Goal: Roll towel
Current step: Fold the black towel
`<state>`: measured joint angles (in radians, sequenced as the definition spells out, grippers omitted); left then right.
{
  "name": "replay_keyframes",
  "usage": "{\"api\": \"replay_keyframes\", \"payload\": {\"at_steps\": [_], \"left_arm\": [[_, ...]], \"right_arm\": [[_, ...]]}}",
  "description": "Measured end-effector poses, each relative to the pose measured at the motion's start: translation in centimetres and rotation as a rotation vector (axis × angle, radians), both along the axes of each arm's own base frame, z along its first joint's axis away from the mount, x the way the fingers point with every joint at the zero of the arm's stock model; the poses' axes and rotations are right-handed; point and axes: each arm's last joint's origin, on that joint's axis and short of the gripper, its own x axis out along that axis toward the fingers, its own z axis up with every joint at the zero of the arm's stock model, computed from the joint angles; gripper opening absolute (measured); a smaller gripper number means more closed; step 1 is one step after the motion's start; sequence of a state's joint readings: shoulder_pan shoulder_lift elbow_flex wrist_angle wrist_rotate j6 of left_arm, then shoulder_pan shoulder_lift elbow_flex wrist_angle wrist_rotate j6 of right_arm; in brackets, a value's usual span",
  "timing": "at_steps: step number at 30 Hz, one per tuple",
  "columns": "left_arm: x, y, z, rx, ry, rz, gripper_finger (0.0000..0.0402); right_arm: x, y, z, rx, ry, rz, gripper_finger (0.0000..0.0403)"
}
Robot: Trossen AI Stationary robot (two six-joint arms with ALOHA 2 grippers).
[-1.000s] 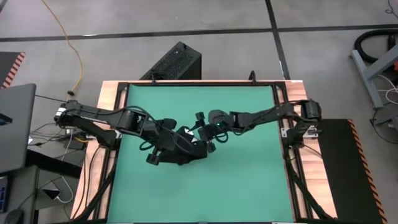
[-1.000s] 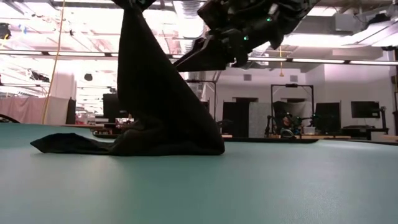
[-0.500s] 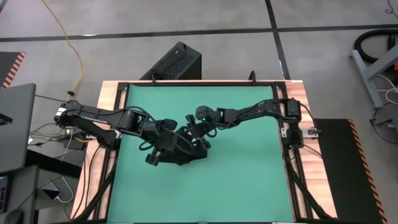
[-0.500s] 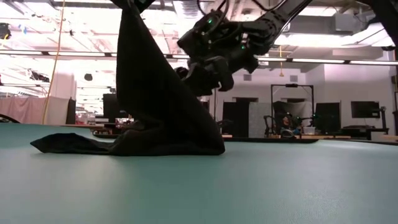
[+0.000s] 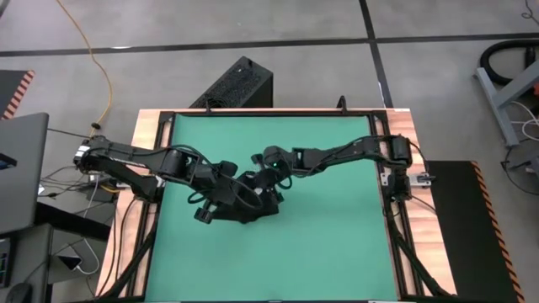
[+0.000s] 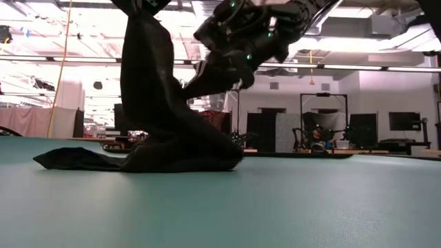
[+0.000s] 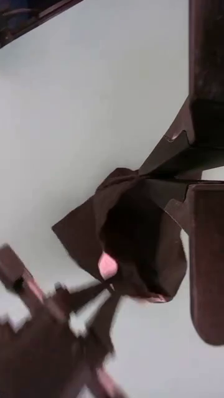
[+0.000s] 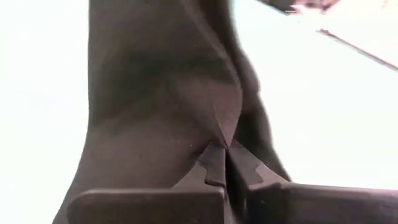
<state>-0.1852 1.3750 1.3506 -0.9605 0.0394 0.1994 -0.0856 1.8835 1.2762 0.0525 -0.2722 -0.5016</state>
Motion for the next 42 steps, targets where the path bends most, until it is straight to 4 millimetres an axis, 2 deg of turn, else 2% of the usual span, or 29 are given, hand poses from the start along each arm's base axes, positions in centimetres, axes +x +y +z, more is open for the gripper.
{"api": "replay_keyframes", "payload": {"at_steps": [5, 11, 15, 20, 23, 26, 34, 37, 42], "left_arm": [[-0.3, 0.5, -0.2, 0.175, 0.020, 0.009, 0.0000], [-0.2, 2.7, -0.2, 0.404, 0.025, 0.042, 0.0000], [0.0, 5.7, 0.0, 0.583, 0.056, 0.081, 0.0000], [-0.1, 10.9, 0.7, 0.850, 0.122, 0.156, 0.0000], [-0.1, 13.6, 1.6, 0.941, 0.092, 0.210, 0.0000], [-0.3, 15.0, 2.9, 1.003, 0.077, 0.239, 0.0000], [-1.4, 14.9, 8.7, 1.127, 0.030, 0.266, 0.0000], [-1.8, 14.5, 10.6, 1.055, -0.093, 0.319, 0.0000], [-2.0, 13.4, 10.8, 0.430, -0.347, 0.177, 0.0000]], "right_arm": [[-1.7, -0.7, 3.2, -0.156, -0.011, -0.189, 0.0005], [-4.3, -2.1, 6.6, -0.365, 0.014, -0.526, 0.0003], [-5.9, -3.0, 9.0, -0.500, -0.016, -0.717, 0.0001], [-7.8, -4.5, 11.6, -0.647, -0.045, -0.918, 0.0001], [-8.7, -5.2, 13.1, -0.733, -0.066, -1.027, 0.0001], [-9.4, -5.3, 14.3, -0.789, -0.082, -1.074, 0.0001], [-11.6, -5.0, 17.6, -0.932, -0.066, -1.282, 0.0000], [-12.1, -4.6, 18.0, -0.940, -0.070, -1.277, 0.0000], [-12.6, -2.9, 18.7, -0.925, -0.100, -1.252, 0.0000]]}}
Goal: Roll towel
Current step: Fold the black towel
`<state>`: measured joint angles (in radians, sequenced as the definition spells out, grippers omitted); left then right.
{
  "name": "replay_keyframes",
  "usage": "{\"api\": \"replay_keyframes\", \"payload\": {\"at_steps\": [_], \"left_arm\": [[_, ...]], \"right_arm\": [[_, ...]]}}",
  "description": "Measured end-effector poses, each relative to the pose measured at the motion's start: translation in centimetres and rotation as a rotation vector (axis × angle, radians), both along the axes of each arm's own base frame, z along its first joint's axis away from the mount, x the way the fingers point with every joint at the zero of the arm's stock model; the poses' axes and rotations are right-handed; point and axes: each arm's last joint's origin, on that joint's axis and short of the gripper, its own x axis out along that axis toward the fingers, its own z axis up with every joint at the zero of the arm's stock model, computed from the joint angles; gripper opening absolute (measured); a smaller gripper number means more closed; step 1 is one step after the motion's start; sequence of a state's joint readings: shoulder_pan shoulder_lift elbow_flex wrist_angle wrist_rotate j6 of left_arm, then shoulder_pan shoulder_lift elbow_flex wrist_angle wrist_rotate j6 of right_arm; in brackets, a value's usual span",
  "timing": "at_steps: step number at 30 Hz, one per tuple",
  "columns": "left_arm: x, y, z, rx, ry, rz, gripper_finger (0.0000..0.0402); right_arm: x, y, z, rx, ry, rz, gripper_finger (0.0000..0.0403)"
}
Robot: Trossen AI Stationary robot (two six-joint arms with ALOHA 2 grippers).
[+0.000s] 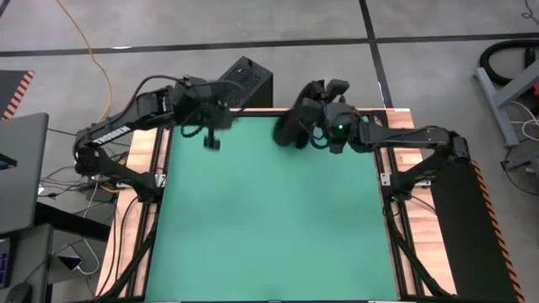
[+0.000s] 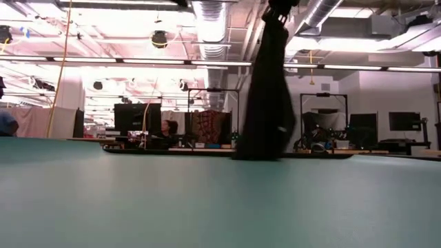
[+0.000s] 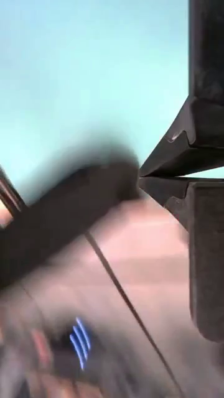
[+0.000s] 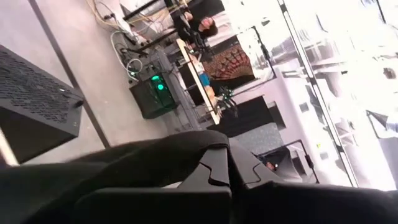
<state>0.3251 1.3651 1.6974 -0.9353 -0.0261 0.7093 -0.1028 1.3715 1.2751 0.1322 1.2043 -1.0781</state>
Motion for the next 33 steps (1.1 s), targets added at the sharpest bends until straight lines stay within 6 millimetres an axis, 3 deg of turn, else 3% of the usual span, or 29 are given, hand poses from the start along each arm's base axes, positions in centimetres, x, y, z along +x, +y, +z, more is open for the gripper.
{"api": "replay_keyframes", "payload": {"at_steps": [2, 4, 11, 13, 18, 23, 26, 33], "left_arm": [[0.4, 0.1, -1.1, -0.141, -0.009, -0.086, 0.0000], [1.3, 0.4, -3.1, -0.172, 0.004, -0.105, 0.0000], [3.6, 1.4, -14.6, -0.210, 0.017, -0.026, 0.0036], [3.7, 1.4, -17.2, -0.245, -0.064, -0.028, 0.0047], [4.4, 0.6, -21.5, -0.318, -0.450, -0.132, 0.0053], [6.2, -0.6, -23.5, -0.266, -0.679, -0.119, 0.0065], [8.4, -1.3, -25.4, -0.207, -0.619, -0.109, 0.0081], [13.1, -1.5, -27.7, -0.044, -0.568, 0.075, 0.0136]], "right_arm": [[0.1, 0.8, -0.1, 0.002, 0.010, 0.021, 0.0000], [0.2, 1.5, -0.2, 0.004, 0.017, 0.034, 0.0000], [0.3, 3.0, -1.1, 0.021, 0.076, 0.018, 0.0000], [0.0, 3.1, -1.1, 0.033, 0.058, 0.020, 0.0000], [-0.6, 3.4, -0.7, 0.046, 0.006, 0.034, 0.0000], [-0.6, 3.5, -0.6, 0.049, -0.011, 0.038, 0.0000], [-0.6, 3.5, -0.6, 0.058, -0.039, 0.043, 0.0000], [-0.5, 3.5, -0.6, 0.069, -0.080, 0.043, 0.0000]]}}
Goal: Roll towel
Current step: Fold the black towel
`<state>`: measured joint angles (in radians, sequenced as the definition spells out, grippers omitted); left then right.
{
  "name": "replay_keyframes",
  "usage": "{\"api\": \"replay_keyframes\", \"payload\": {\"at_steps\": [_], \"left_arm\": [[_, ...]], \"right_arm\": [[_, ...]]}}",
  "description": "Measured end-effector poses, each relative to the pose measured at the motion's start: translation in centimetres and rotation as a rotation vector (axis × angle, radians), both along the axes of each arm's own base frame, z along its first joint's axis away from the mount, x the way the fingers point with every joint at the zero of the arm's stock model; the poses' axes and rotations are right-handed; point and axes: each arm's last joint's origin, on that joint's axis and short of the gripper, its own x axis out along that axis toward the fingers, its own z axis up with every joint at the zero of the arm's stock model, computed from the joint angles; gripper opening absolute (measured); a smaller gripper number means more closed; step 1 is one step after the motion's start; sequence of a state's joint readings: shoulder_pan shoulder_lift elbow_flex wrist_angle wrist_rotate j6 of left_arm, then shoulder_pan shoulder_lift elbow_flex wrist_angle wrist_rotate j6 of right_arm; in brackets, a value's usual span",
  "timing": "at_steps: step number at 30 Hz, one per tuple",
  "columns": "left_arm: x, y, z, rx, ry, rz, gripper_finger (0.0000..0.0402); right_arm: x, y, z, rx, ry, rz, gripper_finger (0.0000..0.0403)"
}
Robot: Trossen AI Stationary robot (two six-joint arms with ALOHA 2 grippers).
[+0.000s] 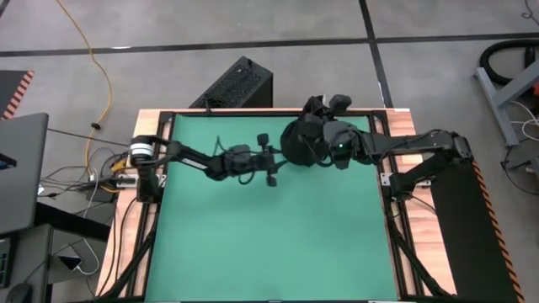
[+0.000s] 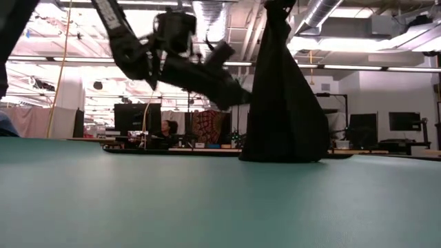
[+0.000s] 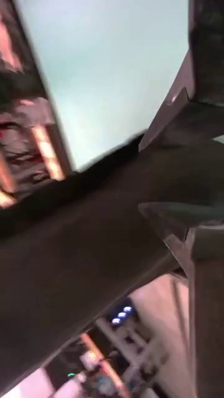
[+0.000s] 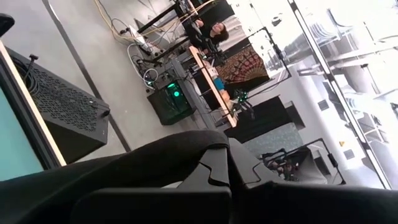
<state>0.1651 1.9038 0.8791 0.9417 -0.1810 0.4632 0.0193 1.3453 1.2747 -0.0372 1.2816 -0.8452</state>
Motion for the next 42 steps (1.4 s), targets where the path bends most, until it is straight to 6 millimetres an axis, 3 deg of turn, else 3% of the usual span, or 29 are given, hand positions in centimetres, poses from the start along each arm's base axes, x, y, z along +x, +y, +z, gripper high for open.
{"api": "replay_keyframes", "payload": {"at_steps": [8, 13, 19, 24, 30, 42], "left_arm": [[4.7, -0.1, -3.2, 0.024, 0.191, 0.104, 0.0210], [7.4, 0.3, -2.5, 0.019, 0.129, 0.242, 0.0231], [9.4, 1.2, -2.7, 0.015, 0.173, 0.324, 0.0231], [9.7, 2.6, -3.3, -0.051, 0.259, 0.367, 0.0186], [9.1, 3.1, -2.5, -0.108, 0.292, 0.396, 0.0022], [5.9, -2.1, 3.6, -0.025, 0.544, 0.381, 0.0000]], "right_arm": [[0.0, 0.1, 0.0, 0.000, 0.000, 0.006, 0.0000], [0.1, 0.4, 0.0, 0.001, 0.001, 0.019, 0.0000], [0.2, 1.1, 0.0, 0.003, 0.001, 0.062, 0.0000], [0.2, 1.4, 0.0, 0.003, -0.003, 0.083, 0.0001], [0.2, 1.4, 0.0, -0.005, 0.017, 0.076, 0.0001], [-0.1, -0.5, -0.1, -0.010, 0.040, -0.051, 0.0001]]}}
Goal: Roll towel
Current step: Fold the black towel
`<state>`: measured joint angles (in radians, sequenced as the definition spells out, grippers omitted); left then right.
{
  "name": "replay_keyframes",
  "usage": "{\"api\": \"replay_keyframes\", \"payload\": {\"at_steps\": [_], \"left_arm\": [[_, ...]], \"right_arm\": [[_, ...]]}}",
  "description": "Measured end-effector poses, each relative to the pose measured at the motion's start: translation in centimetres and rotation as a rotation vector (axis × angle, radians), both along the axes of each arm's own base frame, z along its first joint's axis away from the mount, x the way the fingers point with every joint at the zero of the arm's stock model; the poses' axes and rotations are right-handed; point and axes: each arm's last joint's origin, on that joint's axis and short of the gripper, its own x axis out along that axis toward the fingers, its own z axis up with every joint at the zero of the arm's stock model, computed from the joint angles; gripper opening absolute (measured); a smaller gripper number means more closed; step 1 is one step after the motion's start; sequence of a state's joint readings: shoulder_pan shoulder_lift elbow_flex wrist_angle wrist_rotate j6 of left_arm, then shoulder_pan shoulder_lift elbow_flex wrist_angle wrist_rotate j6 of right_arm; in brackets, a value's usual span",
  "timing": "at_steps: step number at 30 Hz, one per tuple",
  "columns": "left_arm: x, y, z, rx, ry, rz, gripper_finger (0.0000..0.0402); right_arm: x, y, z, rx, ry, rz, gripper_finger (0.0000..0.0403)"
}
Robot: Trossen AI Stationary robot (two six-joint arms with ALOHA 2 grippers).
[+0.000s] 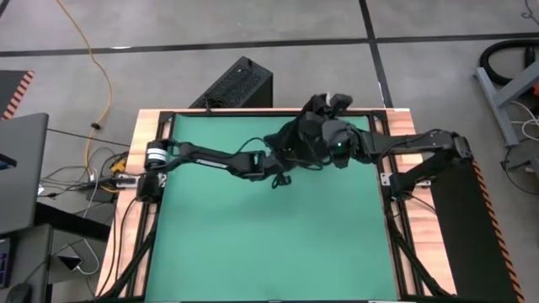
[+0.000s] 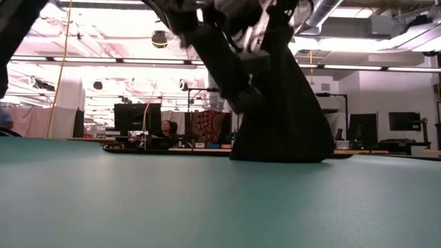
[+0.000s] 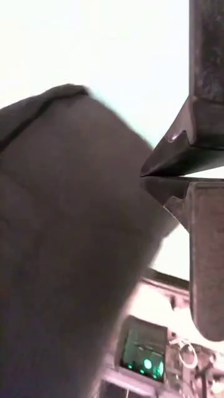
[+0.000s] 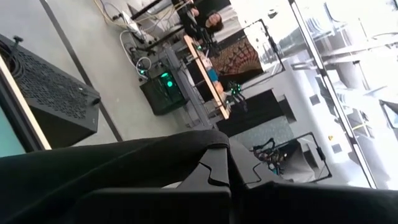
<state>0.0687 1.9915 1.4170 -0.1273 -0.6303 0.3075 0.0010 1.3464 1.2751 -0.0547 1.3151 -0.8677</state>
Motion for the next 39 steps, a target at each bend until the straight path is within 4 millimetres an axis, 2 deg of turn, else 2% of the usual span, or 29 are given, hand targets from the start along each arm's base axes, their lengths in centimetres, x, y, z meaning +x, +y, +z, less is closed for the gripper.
{"api": "replay_keyframes", "payload": {"at_steps": [4, 7, 9, 11, 13, 15, 17, 21, 23, 28, 32, 39], "left_arm": [[-2.3, -1.1, 2.6, 0.025, 0.066, 0.019, 0.0000], [-4.6, -1.8, 4.2, -0.023, -0.010, -0.002, 0.0000], [-6.4, -2.0, 4.4, -0.080, -0.142, -0.043, 0.0000], [-8.4, -2.1, 3.2, -0.145, -0.264, -0.192, 0.0000], [-9.9, -2.1, 1.1, -0.159, -0.359, -0.356, 0.0000], [-11.1, -2.1, -0.8, -0.095, -0.428, -0.435, 0.0000], [-11.4, -2.2, -1.6, -0.017, -0.473, -0.468, 0.0006], [-10.5, -2.1, -2.5, 0.005, -0.451, -0.484, 0.0040], [-9.5, -1.9, -2.2, 0.044, -0.447, -0.496, 0.0065], [-7.3, -0.5, 0.7, 0.152, -0.559, -0.391, 0.0129], [-6.4, 0.6, 3.6, 0.140, -0.707, -0.368, 0.0169], [-3.1, 1.1, 4.0, 0.144, -0.615, -0.338, 0.0190]], "right_arm": [[-0.1, -0.5, 0.0, -0.001, 0.002, -0.018, 0.0001], [-0.1, -0.6, 0.0, -0.001, 0.003, -0.022, 0.0001], [-0.1, -0.5, 0.1, -0.002, 0.002, -0.023, 0.0001], [-0.1, -0.3, 0.1, -0.002, 0.002, -0.015, 0.0001], [0.0, -0.2, 0.0, -0.002, 0.002, -0.012, 0.0001], [0.0, -0.2, 0.0, -0.001, 0.003, -0.008, 0.0001], [0.0, -0.2, 0.1, -0.001, 0.001, -0.006, 0.0001], [0.1, -0.1, 0.1, 0.011, -0.035, 0.025, 0.0001], [0.2, 0.3, 0.1, 0.026, -0.071, 0.065, 0.0002], [0.2, 1.0, 0.0, 0.037, -0.098, 0.090, 0.0002], [0.2, 1.4, 0.0, 0.042, -0.113, 0.101, 0.0002], [0.2, 1.3, 0.0, 0.050, -0.136, 0.100, 0.0002]]}}
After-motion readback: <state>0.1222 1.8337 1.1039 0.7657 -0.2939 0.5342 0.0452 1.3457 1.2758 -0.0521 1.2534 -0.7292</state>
